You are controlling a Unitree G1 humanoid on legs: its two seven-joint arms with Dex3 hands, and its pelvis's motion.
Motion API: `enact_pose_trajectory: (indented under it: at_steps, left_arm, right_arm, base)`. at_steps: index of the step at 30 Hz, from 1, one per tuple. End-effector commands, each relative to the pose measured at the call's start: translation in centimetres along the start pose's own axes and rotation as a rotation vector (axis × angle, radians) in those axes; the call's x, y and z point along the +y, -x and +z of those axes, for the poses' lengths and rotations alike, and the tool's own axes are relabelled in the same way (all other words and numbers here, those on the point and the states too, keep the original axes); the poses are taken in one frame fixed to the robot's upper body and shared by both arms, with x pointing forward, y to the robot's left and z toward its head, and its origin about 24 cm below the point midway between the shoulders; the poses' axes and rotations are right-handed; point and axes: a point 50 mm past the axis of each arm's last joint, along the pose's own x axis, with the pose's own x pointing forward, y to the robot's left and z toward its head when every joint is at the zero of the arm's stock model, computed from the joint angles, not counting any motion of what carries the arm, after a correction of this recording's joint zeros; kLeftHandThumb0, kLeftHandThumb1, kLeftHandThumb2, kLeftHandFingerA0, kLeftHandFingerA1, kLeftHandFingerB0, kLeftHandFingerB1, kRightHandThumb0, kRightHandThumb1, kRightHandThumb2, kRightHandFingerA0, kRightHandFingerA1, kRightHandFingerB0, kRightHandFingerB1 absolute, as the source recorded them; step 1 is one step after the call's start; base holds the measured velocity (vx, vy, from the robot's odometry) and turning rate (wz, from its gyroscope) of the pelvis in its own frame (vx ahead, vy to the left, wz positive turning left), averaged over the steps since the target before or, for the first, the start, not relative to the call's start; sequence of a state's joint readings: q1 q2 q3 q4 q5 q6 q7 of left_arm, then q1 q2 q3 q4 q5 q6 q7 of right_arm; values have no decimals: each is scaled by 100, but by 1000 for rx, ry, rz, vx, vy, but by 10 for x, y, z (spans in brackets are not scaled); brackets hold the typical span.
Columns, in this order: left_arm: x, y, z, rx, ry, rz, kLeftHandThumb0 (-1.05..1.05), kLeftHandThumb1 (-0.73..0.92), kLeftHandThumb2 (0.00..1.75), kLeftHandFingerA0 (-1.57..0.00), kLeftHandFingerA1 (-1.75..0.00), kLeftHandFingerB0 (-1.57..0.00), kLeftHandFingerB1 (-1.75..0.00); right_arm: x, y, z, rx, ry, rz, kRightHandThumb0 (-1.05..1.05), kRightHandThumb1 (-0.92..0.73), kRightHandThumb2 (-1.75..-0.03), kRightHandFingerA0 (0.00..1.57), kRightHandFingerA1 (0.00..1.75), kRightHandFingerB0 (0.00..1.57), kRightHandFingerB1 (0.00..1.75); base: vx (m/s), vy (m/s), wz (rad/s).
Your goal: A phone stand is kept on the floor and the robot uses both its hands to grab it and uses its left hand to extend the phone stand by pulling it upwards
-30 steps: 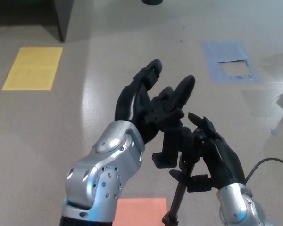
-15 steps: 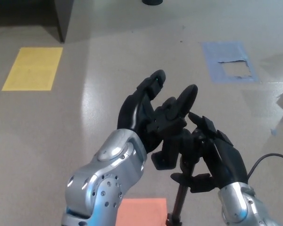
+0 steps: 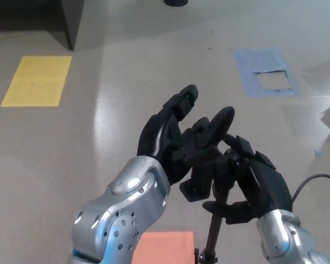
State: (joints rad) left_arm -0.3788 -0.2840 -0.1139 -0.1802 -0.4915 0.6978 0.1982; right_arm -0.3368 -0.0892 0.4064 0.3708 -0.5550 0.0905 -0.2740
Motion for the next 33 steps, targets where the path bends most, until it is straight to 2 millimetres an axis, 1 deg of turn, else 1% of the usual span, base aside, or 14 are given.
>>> enact_pose_trajectory:
  at_steps: [1,15,16,17,23,24,25,26,27,28,29,30,32,33]
  left_arm:
    - [-2,8,-25,69,46,-45,-70,41,74,0,-5,-3,-4]
    - [-1,17,-28,113,-2,-83,-65,40,75,-4,-34,-18,-42]
    - [-2,17,-28,112,0,-85,-61,47,55,-9,-35,-26,-32]
    - [-1,17,-28,121,1,-82,-64,39,73,-8,-44,-24,-43]
    - [1,16,-27,134,11,-78,-60,37,70,-17,-45,-31,-45]
    - [2,16,-27,138,7,-79,-58,37,70,-18,-45,-31,-45]
    - [2,16,-27,140,5,-79,-58,37,70,-18,-45,-31,-45]
    - [2,15,-27,141,6,-69,-50,43,53,-27,-41,-46,-41]
    - [3,13,-27,144,-3,-29,-35,47,55,-70,-79,-82,-98]
    - [3,12,-28,145,-7,-13,-35,47,55,-70,-79,-82,-98]
    - [3,11,-28,126,-20,-3,-32,58,56,-70,-150,-72,-158]
    - [3,9,-28,117,-28,9,-16,65,56,-82,-175,-71,-175]
    - [4,7,-29,119,-32,31,-21,54,80,-123,-152,-91,-135]
    - [4,7,-30,121,-32,36,-21,54,80,-123,-152,-91,-135]
  right_arm:
    - [-4,-3,-3,33,105,24,-58,-70,-60,22,63,26,50]
    - [-6,-3,-6,39,55,33,-59,-72,-61,29,67,27,53]
    - [-6,-2,-6,24,54,19,-60,-73,-62,26,69,23,54]
    - [-6,-1,-7,19,39,1,-66,-54,-99,26,66,29,61]
    - [-5,-1,-11,-43,-36,-15,-60,-48,-95,24,65,26,60]
    - [-5,-3,-11,-12,-4,-8,-61,-74,-62,19,64,21,51]
    - [-5,-4,-12,0,9,-6,-61,-74,-62,19,64,21,51]
    - [-5,-4,-10,2,-13,9,-61,-77,-62,15,62,18,49]
    - [-6,-4,-7,6,-45,6,-57,-75,-61,15,58,17,48]
    - [-7,-4,-6,8,-58,4,-57,-75,-61,15,58,17,48]
    - [-8,-4,-6,-24,-103,-12,-53,-71,-63,17,63,17,53]
    - [-8,-5,-7,-41,-71,-28,-57,-71,-62,24,62,24,53]
    - [-9,-7,-6,-54,63,-43,-62,-39,-87,25,63,23,58]
    - [-10,-8,-5,-56,87,-44,-62,-39,-87,25,63,23,58]
  base:
    - [0,0,0]
    - [0,0,0]
    - [0,0,0]
    - [0,0,0]
    - [0,0,0]
    - [0,0,0]
    - [0,0,0]
    - [0,0,0]
    - [0,0,0]
    - [0,0,0]
    - [0,0,0]
    - [0,0,0]
    - [0,0,0]
    - [0,0,0]
